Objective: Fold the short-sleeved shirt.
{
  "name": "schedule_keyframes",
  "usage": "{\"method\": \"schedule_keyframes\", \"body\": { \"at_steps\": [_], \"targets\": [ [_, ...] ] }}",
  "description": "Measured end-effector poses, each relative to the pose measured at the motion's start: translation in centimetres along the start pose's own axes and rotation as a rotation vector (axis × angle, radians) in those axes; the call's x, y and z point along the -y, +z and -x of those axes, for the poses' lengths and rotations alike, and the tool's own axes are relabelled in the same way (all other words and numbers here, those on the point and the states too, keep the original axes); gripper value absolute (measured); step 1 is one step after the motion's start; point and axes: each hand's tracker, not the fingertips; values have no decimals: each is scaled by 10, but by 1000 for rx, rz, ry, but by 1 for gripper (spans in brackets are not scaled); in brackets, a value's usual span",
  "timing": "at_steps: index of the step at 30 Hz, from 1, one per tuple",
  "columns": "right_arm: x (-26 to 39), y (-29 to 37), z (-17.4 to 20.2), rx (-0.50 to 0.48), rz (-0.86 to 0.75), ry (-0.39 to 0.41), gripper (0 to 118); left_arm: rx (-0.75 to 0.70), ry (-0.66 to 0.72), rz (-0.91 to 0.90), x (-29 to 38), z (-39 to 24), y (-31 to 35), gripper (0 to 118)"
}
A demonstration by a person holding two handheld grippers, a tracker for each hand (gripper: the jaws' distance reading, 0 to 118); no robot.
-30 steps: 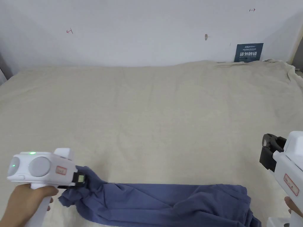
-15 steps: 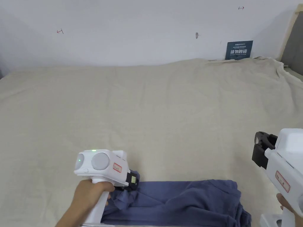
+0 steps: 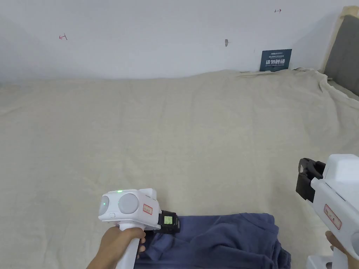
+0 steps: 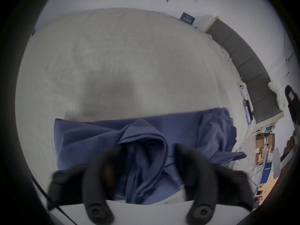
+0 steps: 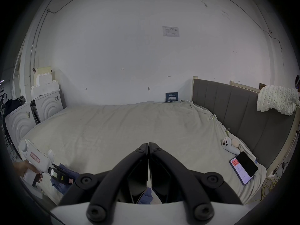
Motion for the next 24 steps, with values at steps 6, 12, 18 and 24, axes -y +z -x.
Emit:
{"method": "schedule_keyframes", "body": {
  "at_steps": [6,12,18,24],
  "targets": [
    [-4,2,2,-2,-7,2,0,6,-20,-179,0,0,52,115],
    [-8,2,4,-5,-15,1,0,-29,35,-357,7,30,98,115],
    [-9,2,5,-5,-16,8,0,-61,49,-476,22,57,105,76],
    [-8,2,3,3,-12,6,0,-94,52,-489,41,69,78,0]
  ]
}}
